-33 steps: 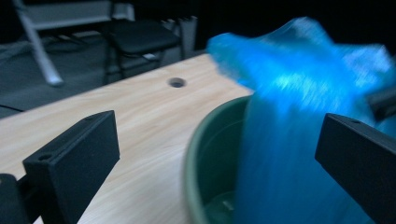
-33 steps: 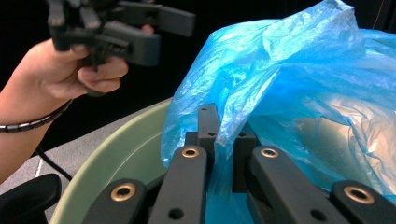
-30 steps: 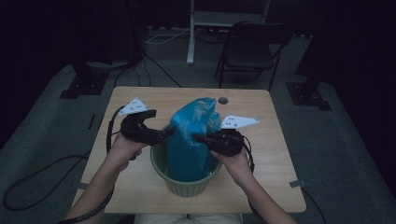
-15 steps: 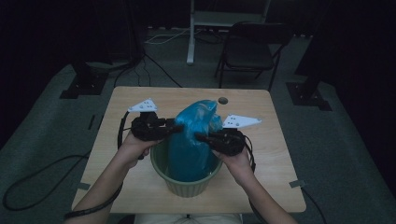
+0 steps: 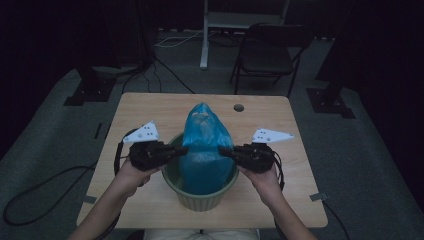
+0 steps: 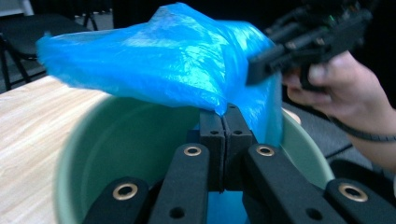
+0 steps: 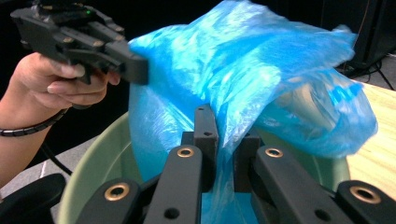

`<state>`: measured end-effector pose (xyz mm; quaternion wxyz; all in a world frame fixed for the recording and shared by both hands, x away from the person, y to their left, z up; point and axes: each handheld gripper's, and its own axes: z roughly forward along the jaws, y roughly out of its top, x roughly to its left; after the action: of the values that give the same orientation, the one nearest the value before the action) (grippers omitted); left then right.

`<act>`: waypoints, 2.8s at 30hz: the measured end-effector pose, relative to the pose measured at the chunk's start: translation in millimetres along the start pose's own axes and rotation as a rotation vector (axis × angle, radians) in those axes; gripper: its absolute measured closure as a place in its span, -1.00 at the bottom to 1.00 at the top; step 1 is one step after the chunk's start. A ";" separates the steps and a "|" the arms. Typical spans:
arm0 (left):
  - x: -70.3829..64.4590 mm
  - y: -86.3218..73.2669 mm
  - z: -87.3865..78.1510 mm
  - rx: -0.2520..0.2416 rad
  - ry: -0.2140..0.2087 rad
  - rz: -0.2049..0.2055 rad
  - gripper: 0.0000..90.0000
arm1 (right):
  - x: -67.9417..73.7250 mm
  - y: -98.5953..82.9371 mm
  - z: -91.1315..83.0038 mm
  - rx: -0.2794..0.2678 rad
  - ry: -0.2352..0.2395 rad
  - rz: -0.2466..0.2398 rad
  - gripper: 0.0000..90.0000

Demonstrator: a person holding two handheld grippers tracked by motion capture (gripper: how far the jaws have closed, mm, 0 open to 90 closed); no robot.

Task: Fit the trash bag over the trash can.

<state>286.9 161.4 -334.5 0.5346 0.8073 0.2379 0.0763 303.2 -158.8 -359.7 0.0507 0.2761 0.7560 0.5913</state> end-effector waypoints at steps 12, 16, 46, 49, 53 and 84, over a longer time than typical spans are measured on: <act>-42.1 -31.9 -26.0 0.002 -0.078 0.041 1.00 | 32.3 -24.1 -46.4 -0.033 0.057 -0.016 0.92; -55.9 -47.4 -27.2 0.017 -0.102 0.045 0.99 | 36.1 -40.6 -55.8 -0.012 0.081 0.021 0.92; -64.2 -72.2 -16.5 0.034 -0.146 0.051 0.98 | 2.1 -7.4 -20.0 0.086 0.109 0.156 0.16; -64.6 -71.4 -14.0 0.037 -0.155 0.049 0.98 | 5.8 -12.3 -19.9 0.124 0.144 0.154 0.24; -64.8 -70.3 -12.5 0.034 -0.168 0.042 0.98 | 8.7 -16.5 -22.2 0.151 0.186 0.145 0.74; -62.8 -97.7 6.7 0.104 -0.135 0.010 0.97 | -9.9 -135.1 -38.7 0.198 0.188 0.377 0.83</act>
<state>204.9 157.4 -416.9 0.5065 0.8384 0.2009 0.0121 247.7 -217.0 -475.3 -0.1586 0.3599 0.7466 0.5366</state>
